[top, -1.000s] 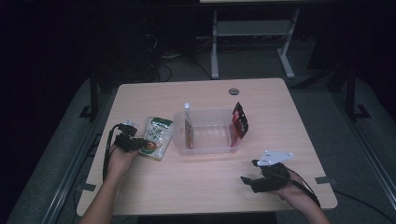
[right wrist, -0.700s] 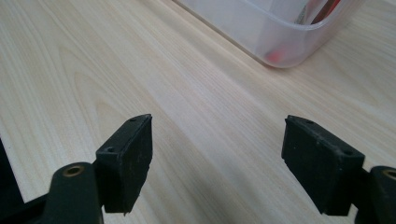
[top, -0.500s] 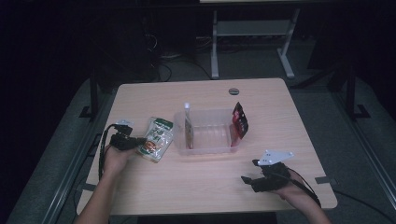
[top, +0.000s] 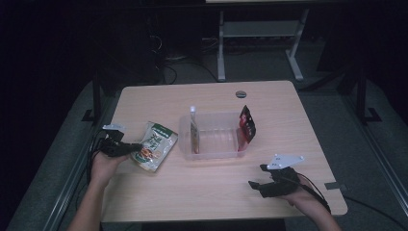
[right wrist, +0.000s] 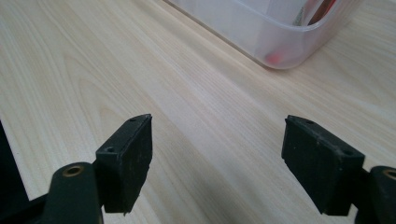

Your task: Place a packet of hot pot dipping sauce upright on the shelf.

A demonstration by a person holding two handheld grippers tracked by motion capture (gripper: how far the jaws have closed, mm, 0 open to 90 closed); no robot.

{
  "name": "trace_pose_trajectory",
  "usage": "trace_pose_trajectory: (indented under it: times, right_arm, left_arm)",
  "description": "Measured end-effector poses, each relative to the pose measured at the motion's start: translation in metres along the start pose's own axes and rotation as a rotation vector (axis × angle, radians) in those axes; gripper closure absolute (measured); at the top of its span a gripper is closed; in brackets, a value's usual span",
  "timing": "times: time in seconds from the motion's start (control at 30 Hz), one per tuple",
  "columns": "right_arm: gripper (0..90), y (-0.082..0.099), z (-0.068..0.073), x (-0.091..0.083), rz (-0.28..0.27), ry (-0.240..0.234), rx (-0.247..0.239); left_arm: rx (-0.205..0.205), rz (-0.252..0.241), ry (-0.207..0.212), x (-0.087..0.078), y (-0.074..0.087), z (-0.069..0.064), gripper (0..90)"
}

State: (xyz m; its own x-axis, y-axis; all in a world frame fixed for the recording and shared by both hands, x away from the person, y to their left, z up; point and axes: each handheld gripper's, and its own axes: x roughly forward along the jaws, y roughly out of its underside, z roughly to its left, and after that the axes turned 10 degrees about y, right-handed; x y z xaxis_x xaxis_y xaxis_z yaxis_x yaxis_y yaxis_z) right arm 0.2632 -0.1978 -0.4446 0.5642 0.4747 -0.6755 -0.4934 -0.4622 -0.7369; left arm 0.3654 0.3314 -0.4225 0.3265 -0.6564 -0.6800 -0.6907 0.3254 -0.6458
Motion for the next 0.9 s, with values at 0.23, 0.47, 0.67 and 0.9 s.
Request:
trace_pose_trajectory:
  times: [0.23,0.47,0.67,0.9]
  right_arm:
    - [19.4,-0.001,-0.003,0.002,-0.010,-0.013,0.046]
    - [14.8,-0.007,-0.010,0.003,0.034,-0.036,0.071]
    - [13.5,-0.012,-0.010,0.001,0.059,-0.048,0.088]
    - [13.4,-0.011,-0.008,0.002,0.074,-0.067,0.047]
  left_arm:
    - [-0.001,0.008,0.041,-0.012,0.008,-0.009,90.0]
    - [0.018,0.028,0.068,-0.026,0.025,-0.019,90.0]
    - [0.043,0.028,0.106,-0.037,0.040,-0.034,90.0]
    - [0.084,0.044,0.154,-0.041,0.053,-0.060,90.0]
